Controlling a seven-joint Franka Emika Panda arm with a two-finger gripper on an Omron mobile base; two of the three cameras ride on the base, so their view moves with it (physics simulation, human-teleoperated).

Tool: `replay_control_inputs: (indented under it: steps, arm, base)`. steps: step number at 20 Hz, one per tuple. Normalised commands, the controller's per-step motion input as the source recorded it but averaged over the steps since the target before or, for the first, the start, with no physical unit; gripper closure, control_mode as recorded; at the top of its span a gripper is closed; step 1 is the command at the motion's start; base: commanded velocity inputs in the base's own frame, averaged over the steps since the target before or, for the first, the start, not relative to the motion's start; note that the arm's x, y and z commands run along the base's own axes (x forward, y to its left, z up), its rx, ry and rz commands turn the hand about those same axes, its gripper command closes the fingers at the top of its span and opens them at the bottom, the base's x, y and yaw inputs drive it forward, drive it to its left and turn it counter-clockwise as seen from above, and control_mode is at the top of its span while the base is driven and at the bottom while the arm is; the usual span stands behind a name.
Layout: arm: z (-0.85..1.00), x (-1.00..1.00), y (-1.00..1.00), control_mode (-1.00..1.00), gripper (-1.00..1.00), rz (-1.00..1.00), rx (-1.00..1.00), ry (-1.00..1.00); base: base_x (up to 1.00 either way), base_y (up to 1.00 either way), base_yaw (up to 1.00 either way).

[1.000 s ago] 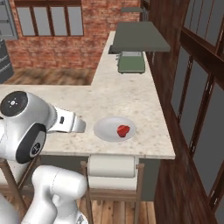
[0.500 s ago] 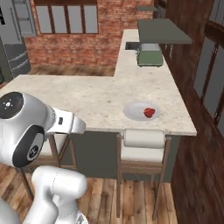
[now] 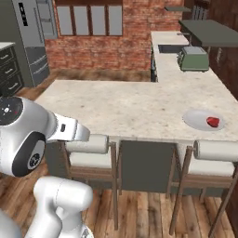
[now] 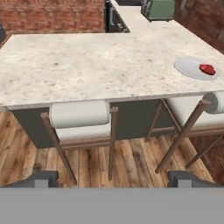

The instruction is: Take the cheese, steak, and garlic from the fridge and place them on the plate on the dining counter to create an appetizer plate.

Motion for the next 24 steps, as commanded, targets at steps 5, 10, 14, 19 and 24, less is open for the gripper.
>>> replay_control_inputs:
  steps: [5, 10, 14, 19, 24]
  arm:
    - [0.0, 0.0, 0.0, 1.0, -1.0, 0.0, 0.0, 0.0]
    - [0.0, 0.0, 0.0, 1.0, -1.0, 0.0, 0.0, 0.0]
    - [0.0, 0.0, 0.0, 1.0, -1.0, 0.0, 0.0, 0.0]
    - [0.0, 0.0, 0.0, 1.0, -1.0, 0.0, 0.0, 0.0]
    - [0.0, 0.0, 0.0, 1.0, -1.0, 0.0, 0.0, 0.0]
  base:
    - [0.0, 1.0, 0.0]
    - [0.0, 1.0, 0.0]
    - [0.01, 1.0, 0.0]
    - [0.08, 1.0, 0.0]
    - [0.22, 1.0, 0.02]
